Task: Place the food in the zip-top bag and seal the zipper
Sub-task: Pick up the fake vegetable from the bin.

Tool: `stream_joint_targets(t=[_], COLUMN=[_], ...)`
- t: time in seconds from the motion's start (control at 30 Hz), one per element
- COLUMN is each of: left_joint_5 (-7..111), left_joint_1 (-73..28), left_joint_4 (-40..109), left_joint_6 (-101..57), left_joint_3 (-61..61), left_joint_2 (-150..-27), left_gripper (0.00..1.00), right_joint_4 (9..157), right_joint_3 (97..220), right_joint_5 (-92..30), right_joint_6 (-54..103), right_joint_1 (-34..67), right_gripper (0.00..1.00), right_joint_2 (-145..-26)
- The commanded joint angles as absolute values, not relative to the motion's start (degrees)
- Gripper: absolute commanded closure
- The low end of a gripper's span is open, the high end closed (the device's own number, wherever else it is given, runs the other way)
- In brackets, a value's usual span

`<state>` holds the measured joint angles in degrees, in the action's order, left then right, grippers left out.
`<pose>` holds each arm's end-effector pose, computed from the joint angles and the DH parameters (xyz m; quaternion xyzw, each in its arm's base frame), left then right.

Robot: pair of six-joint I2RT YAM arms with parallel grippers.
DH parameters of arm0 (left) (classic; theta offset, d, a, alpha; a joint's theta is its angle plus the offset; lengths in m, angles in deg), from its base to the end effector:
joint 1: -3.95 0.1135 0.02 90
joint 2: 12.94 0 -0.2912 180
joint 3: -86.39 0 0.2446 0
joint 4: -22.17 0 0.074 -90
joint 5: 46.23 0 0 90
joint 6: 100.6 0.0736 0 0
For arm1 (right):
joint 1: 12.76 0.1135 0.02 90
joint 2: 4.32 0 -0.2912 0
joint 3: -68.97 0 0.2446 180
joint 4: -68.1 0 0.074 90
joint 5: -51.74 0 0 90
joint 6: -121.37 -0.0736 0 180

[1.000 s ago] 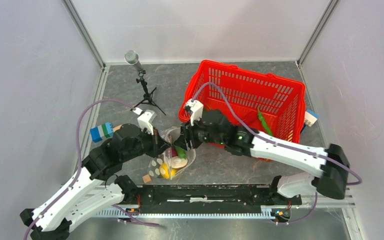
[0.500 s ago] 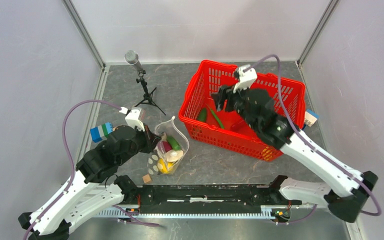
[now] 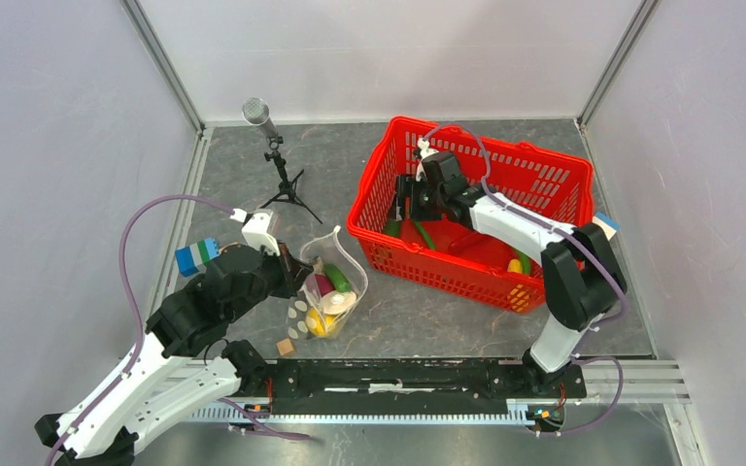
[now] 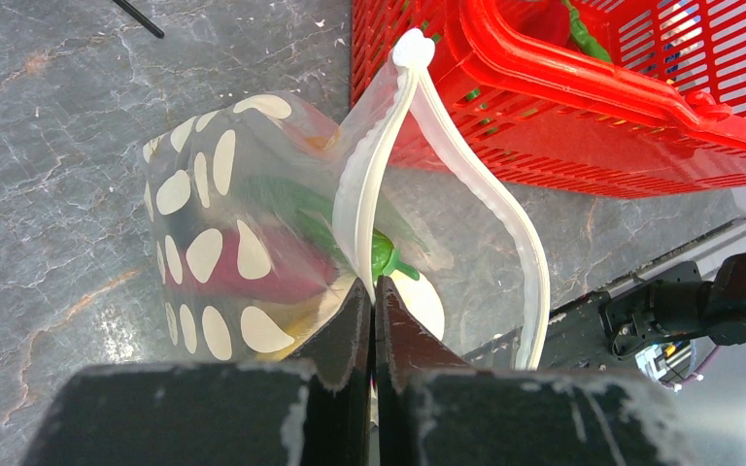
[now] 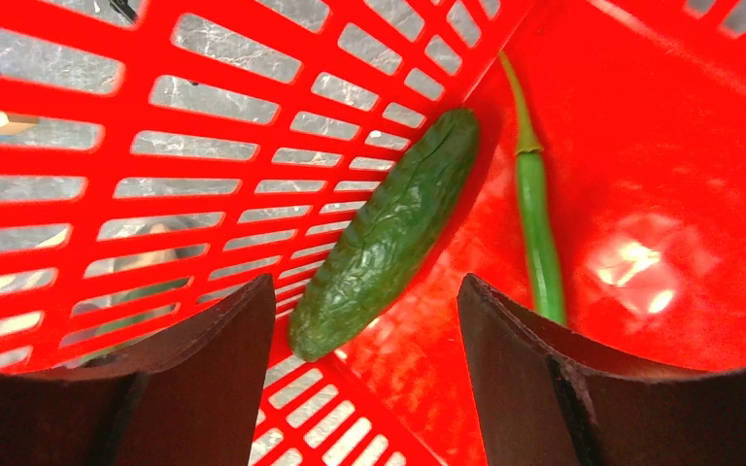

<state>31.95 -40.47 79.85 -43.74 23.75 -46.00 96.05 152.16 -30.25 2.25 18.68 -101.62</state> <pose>0.0945 -0.0715 0.3243 0.0311 0.8541 -0.2516 0.4541 0.3387 0.2191 0.2443 -0.0468 0.9108 0.2595 0.3178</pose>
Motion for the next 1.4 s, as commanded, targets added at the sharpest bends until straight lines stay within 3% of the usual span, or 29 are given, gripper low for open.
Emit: stream_joint_targets(t=[0.0, 0.7, 0.83, 0.97, 1.1, 1.37], left_joint_5=[33.07, 34.61, 34.48, 34.85, 34.36, 34.27], left_joint_1=[-40.43, -40.39, -40.43, -40.43, -40.43, -40.41], left_joint_4=[78.12, 78.28, 78.28, 78.37, 78.73, 78.64], left_joint_6=[-44.82, -44.78, -44.92, -45.3, -45.51, -45.34], left_joint_3=[22.06, 22.84, 22.89, 22.8, 23.08, 23.11], left_joint_2=[-46.35, -44.88, -44.44, -44.41, -43.88, -44.39], left_gripper=[0.96, 0.95, 0.95, 0.95, 0.95, 0.94], right_joint_4=[91.01, 87.62, 87.0, 87.8, 82.93, 82.16], right_joint_3=[154.38, 153.13, 154.44, 154.73, 150.93, 148.51], right_joint_5=[-26.76, -34.25, -32.13, -33.0, -34.05, -36.55], right_joint_6=[-6.07, -15.54, -14.18, -12.16, -10.04, -4.42], right_joint_1=[18.78, 19.67, 19.67, 19.58, 19.36, 18.61], right_gripper=[0.27, 0.32, 0.48, 0.54, 0.72, 0.77], right_joint_2=[-105.04, -114.85, -117.56, -117.35, -110.84, -97.32])
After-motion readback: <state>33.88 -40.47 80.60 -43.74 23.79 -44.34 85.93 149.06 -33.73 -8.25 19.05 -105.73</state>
